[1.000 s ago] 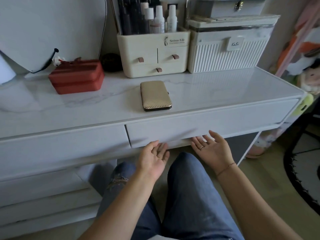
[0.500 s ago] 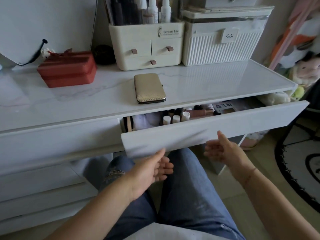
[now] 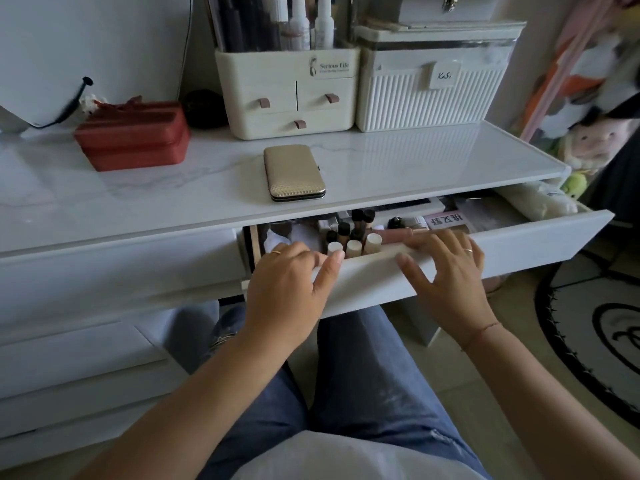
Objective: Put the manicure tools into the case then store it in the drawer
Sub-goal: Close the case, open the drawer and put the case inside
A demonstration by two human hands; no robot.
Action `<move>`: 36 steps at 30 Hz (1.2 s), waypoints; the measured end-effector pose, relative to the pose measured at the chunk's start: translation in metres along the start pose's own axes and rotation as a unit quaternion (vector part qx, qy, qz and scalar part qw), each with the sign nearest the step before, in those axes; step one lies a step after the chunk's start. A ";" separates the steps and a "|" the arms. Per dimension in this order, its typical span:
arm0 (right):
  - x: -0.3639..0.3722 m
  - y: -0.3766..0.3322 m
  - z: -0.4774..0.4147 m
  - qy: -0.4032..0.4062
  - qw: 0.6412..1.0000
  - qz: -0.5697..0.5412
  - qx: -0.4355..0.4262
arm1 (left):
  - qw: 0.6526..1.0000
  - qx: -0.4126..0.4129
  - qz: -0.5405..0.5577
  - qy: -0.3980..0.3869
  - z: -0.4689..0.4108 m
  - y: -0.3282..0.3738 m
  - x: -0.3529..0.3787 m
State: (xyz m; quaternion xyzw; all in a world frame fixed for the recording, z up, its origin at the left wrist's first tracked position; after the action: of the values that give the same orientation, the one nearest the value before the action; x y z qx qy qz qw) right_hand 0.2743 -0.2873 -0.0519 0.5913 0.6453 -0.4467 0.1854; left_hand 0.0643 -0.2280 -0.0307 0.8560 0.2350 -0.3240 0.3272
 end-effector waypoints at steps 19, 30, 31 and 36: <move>-0.049 -0.025 -0.027 -0.022 0.965 -0.250 0.074 | 0.979 -0.093 0.175 -0.053 -0.038 0.004 -0.027; 0.045 -0.087 -0.166 -0.258 0.729 -0.556 0.304 | 0.832 -0.370 0.410 -0.053 -0.143 -0.078 0.004; 0.048 -0.088 -0.172 -0.260 0.705 -0.573 0.327 | 0.812 -0.384 0.437 -0.046 -0.146 -0.079 0.005; 0.052 -0.083 -0.180 -0.302 0.694 -0.562 0.333 | 0.803 -0.390 0.446 -0.061 -0.148 -0.079 0.008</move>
State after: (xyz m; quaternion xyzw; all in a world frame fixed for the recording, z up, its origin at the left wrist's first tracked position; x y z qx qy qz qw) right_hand 0.2373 -0.1052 0.0332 -0.0256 0.5759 -0.8076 -0.1243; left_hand 0.0811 -0.0677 0.0168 0.6448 -0.0863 -0.0752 0.7558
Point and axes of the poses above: each hand's wrist, its own z-axis away from the middle knuckle, its own x-axis out of the palm, y = z × x, the point moved 3 cm from there along -z, towards the middle knuckle, and after that the axes turned 2 degrees about z, right-handed, at the moved point
